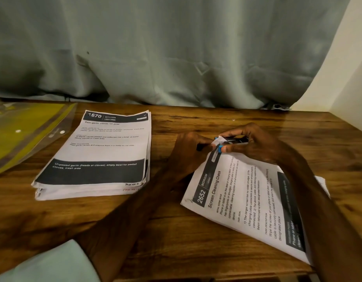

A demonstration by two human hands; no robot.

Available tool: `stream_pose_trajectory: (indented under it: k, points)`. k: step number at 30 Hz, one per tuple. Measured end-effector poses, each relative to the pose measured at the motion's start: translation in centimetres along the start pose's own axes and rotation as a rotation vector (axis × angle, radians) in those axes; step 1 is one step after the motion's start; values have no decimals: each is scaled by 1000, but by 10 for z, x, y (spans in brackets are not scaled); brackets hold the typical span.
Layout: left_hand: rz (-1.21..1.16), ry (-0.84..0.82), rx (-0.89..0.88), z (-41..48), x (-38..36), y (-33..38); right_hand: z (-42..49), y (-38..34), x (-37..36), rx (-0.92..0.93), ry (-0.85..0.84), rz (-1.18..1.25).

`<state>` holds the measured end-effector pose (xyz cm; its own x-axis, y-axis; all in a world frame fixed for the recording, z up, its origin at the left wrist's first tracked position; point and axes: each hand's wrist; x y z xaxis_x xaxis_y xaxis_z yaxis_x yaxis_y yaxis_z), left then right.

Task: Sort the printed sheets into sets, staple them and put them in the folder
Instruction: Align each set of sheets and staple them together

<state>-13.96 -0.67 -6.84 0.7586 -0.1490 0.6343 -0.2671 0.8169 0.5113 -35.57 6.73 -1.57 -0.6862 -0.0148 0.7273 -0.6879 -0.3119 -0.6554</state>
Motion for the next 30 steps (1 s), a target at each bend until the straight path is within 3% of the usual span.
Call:
stream_pose_trajectory:
  k: [8,17,30]
  points:
    - [-46,63,-16,0,0,-1,-1,-4,-2,28,45,-2]
    - [-198,107,191,2,-4,-3,1,-5,-7,33,82,46]
    - [-249,96,232,3,-4,-3,-1,-12,-11,44,99,153]
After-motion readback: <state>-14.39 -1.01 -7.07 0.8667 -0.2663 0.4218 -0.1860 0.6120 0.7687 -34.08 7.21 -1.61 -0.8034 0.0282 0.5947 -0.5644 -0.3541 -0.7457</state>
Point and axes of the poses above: each hand's wrist, its own z-axis towards the middle knuckle, its own x-axis out of the back of the hand, y = z × x, and after that the axes turned 3 degrees about z, right-handed
